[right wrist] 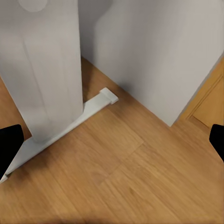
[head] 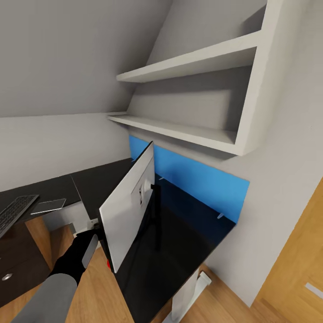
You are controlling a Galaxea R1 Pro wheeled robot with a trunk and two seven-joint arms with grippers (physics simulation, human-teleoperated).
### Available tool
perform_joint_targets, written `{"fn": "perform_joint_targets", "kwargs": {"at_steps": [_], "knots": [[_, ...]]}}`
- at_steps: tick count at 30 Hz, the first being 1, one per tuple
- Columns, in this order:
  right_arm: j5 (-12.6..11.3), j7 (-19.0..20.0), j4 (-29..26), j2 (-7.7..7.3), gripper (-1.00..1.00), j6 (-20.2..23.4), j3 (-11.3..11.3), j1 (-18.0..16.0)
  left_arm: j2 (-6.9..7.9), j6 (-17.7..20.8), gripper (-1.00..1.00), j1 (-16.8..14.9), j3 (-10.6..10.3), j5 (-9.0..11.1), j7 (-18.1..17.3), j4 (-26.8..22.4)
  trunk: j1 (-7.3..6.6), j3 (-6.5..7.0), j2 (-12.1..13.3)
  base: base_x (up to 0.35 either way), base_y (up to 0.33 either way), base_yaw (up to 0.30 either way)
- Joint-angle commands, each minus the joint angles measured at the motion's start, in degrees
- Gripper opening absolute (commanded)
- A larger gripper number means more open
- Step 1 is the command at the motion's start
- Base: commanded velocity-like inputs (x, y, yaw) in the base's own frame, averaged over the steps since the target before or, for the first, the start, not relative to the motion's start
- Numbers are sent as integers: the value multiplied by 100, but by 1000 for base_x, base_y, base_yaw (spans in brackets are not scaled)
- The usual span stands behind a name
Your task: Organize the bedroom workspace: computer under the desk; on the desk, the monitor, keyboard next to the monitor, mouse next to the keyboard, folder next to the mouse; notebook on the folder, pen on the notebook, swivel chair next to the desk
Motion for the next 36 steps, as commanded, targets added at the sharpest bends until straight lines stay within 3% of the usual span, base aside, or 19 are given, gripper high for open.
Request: {"fn": "perform_joint_targets", "kwargs": {"at_steps": [1,21,36], "knots": [[-17,-13,13,0,100,-21,22,-8,1,21,100,-3,-6,61,38,-8,1,-8,-7,0,0,-19],[-17,-12,10,2,100,0,29,-8,3,21,100,-3,-6,53,36,-8,1,17,-7,-4,0,-30],[-17,-24,9,4,100,16,30,-8,10,21,100,-3,-5,57,33,-8,1,17,-7,-141,0,0]]}}
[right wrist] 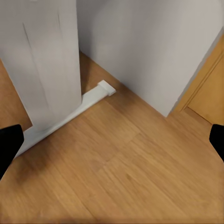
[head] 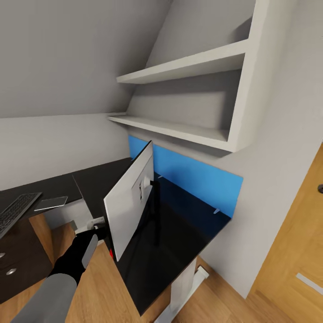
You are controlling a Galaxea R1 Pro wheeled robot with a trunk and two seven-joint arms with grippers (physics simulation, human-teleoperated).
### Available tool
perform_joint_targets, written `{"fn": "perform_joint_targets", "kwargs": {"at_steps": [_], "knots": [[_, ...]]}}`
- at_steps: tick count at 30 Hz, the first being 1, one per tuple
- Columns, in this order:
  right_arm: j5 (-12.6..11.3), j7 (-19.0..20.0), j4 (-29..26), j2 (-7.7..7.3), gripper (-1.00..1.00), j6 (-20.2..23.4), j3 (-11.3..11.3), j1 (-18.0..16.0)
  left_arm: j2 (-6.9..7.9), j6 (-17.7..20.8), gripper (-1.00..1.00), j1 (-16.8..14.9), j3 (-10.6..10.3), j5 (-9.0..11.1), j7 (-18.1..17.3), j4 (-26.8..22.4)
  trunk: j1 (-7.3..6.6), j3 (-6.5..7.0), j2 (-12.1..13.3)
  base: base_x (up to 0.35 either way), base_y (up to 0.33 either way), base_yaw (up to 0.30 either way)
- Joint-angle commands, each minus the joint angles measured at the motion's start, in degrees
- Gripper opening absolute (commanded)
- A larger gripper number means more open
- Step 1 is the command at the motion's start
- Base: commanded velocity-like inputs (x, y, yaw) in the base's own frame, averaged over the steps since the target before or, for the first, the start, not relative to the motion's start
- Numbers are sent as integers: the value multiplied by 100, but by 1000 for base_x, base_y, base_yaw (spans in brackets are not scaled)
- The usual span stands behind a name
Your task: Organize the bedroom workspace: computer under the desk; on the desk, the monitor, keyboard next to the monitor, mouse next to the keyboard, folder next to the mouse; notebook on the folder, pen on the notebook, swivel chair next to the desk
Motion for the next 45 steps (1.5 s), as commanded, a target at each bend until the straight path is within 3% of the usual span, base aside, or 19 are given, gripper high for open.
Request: {"fn": "perform_joint_targets", "kwargs": {"at_steps": [1,31,45], "knots": [[-17,-13,14,-1,100,-21,23,-7,1,21,100,-3,-3,60,40,-8,1,-9,-7,-16,0,0],[-17,-3,8,-12,100,-2,24,-7,1,26,100,-3,-6,57,40,-8,1,136,-7,-2,0,-169],[-17,0,8,-3,100,-2,24,-7,-1,30,100,-3,-6,62,40,-8,1,151,-7,-17,-9,-30]]}}
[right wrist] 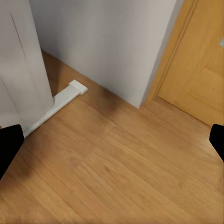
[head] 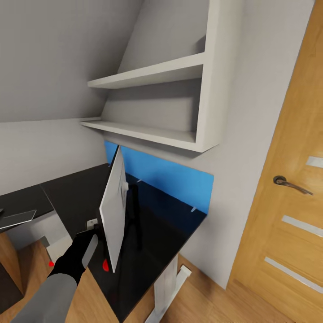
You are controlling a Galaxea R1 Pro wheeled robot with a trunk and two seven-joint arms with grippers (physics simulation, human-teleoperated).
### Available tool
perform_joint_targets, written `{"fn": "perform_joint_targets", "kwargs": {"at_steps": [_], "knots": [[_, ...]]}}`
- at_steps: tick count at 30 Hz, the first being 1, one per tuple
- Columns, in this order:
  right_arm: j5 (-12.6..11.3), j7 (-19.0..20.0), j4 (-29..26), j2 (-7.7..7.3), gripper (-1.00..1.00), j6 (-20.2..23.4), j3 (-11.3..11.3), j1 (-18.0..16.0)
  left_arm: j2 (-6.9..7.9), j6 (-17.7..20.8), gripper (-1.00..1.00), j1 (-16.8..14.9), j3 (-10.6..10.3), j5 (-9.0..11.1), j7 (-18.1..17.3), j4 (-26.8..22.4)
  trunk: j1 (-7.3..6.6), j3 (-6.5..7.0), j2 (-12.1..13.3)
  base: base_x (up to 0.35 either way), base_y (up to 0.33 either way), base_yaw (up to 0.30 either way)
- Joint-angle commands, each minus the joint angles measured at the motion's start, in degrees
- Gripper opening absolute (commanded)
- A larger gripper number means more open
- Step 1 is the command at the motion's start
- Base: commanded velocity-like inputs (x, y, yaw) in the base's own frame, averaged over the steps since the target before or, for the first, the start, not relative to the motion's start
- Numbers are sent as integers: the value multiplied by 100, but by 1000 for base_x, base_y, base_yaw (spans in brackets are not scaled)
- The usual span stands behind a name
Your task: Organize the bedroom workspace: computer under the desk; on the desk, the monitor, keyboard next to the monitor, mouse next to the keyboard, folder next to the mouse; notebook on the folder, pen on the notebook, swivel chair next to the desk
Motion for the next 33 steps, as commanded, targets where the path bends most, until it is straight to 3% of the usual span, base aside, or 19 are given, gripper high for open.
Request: {"fn": "perform_joint_targets", "kwargs": {"at_steps": [1,12,33], "knots": [[-16,-14,12,0,100,-21,23,-7,0,20,100,-3,-6,68,41,-8,1,-9,-7,-15,-10,-1],[-16,-14,12,0,100,-21,23,-7,-3,20,100,-3,-6,67,39,-8,1,5,-7,-4,-3,-18],[-16,-14,12,0,100,19,23,-7,1,20,100,-3,-6,64,46,-8,1,126,-7,0,0,-128]]}}
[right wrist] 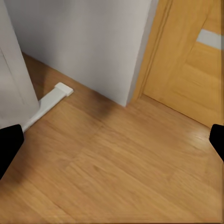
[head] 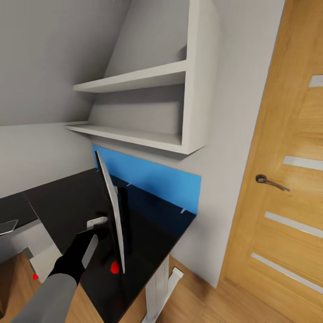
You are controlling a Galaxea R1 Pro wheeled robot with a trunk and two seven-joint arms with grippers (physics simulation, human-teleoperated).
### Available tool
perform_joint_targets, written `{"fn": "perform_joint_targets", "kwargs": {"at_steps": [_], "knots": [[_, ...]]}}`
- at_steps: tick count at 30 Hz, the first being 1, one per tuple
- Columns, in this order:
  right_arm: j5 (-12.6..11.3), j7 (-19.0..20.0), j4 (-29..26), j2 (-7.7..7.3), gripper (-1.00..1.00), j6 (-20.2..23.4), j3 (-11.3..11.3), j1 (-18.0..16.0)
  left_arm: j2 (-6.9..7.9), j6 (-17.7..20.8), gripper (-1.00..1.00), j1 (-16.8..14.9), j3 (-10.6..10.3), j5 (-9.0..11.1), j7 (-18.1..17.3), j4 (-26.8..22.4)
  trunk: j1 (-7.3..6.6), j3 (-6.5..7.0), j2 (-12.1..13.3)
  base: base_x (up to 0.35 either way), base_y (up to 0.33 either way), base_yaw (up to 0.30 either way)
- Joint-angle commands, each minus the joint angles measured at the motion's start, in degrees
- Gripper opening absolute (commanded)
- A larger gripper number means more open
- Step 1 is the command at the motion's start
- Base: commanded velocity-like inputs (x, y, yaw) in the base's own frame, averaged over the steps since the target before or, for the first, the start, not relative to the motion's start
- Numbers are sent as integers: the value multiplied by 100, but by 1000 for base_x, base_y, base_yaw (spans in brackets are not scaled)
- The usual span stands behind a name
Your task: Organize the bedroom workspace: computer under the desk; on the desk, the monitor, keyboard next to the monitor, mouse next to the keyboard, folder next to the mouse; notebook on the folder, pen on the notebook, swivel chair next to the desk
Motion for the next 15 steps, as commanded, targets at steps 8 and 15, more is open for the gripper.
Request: {"fn": "perform_joint_targets", "kwargs": {"at_steps": [8,15], "knots": [[-17,-14,12,1,100,4,23,-8,3,20,100,-3,-6,66,40,-9,1,35,-7,0,0,-131],[-17,-7,12,5,100,5,24,-8,3,21,100,-3,-6,66,40,-9,1,82,-7,0,0,-153]]}}
